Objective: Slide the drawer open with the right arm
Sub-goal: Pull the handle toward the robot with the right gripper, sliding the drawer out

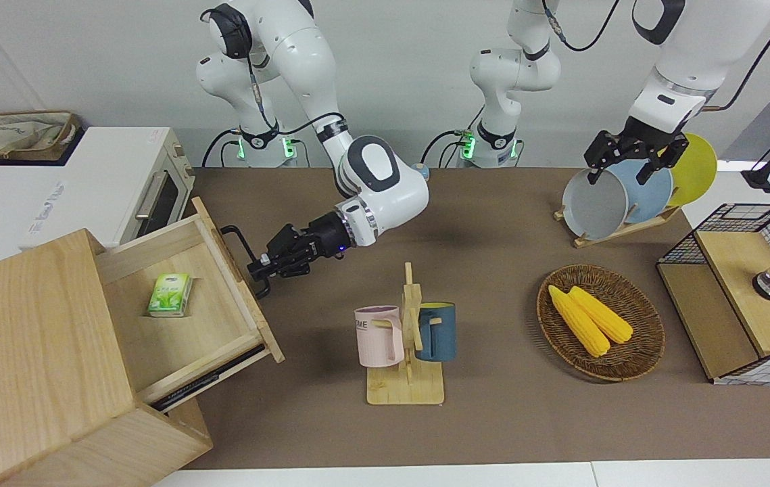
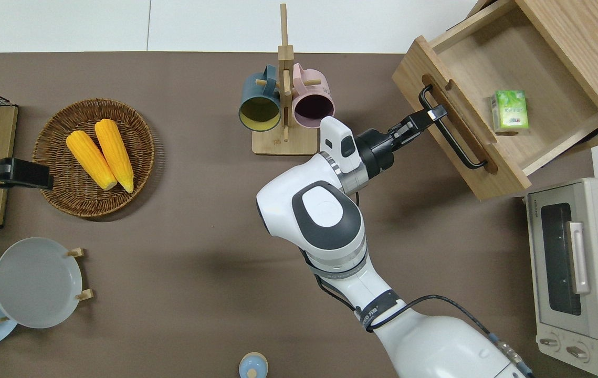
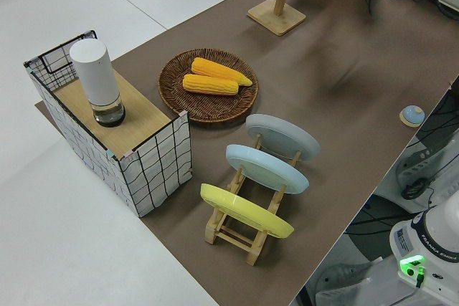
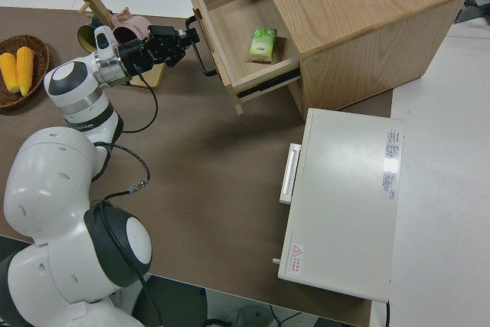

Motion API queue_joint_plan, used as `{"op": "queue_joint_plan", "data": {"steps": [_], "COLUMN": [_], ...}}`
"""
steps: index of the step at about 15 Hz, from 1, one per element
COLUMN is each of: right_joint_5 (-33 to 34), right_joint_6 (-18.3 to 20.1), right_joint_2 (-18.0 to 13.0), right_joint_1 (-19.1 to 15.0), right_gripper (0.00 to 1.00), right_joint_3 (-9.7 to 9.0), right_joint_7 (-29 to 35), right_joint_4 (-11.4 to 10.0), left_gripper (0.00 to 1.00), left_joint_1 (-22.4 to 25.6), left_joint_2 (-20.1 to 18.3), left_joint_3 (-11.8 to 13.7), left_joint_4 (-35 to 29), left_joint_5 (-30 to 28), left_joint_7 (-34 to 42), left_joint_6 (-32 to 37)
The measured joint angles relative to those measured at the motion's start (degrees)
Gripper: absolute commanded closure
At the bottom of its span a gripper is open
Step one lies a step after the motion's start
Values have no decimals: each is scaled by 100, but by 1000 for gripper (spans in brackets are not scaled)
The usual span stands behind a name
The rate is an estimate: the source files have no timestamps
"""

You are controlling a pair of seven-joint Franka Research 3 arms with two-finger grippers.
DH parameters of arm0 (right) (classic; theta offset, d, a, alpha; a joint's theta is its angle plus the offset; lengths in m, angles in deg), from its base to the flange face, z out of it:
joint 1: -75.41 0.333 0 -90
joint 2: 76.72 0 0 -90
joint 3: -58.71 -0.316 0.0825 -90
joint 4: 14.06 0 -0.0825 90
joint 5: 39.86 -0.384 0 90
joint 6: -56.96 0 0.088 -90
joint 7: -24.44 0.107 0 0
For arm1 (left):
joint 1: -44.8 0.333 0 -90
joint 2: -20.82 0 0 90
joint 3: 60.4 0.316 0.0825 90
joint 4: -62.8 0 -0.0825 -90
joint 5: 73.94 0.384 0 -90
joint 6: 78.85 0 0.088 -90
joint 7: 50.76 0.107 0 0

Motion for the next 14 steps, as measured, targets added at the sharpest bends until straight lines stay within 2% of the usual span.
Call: {"op": "queue_joint_plan", "data": {"steps": [14], "right_joint_5": [-103], "right_joint_6": [627], "right_joint_2": [172], "right_joint_1": [588], "right_gripper": [996], "right_joint_3": [-10], "right_joint_7": [17], "right_joint_4": [124], "left_gripper": [2], "left_joint_1": [0], "left_joint_2": [0], "left_joint_3": [0], "left_joint_4": [0], "left_joint_5": [0], "left_joint_7": [0], "left_joint_6": [0]}}
